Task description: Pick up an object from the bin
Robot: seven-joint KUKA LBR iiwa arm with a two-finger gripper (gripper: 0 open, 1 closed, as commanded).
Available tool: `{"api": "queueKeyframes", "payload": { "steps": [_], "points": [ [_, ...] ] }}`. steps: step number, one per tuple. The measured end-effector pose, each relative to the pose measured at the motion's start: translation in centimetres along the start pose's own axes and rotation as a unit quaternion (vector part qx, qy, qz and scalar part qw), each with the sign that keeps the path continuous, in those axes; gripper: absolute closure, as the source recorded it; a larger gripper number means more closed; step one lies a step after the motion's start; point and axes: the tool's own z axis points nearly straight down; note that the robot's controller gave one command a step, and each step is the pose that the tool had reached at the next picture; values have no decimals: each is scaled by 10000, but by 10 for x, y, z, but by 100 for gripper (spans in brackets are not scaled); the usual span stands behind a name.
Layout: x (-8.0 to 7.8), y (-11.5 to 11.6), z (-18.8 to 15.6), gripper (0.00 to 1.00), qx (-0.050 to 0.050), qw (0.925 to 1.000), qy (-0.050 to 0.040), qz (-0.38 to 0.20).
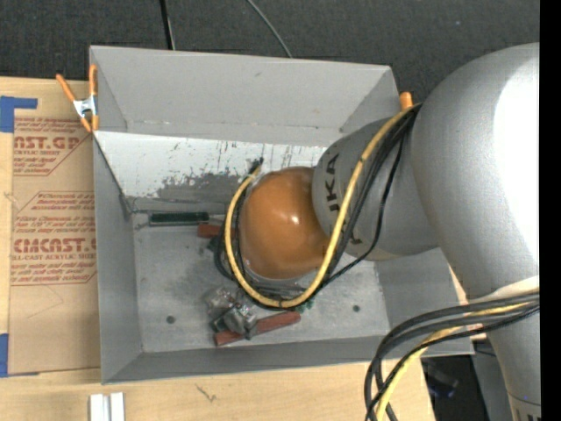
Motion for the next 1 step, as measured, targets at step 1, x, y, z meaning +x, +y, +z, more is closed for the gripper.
{"api": "queueKeyframes", "payload": {
  "steps": [1],
  "points": [
    [-32,-22,-172,100,20,10000,-30,-4]
  ]
}}
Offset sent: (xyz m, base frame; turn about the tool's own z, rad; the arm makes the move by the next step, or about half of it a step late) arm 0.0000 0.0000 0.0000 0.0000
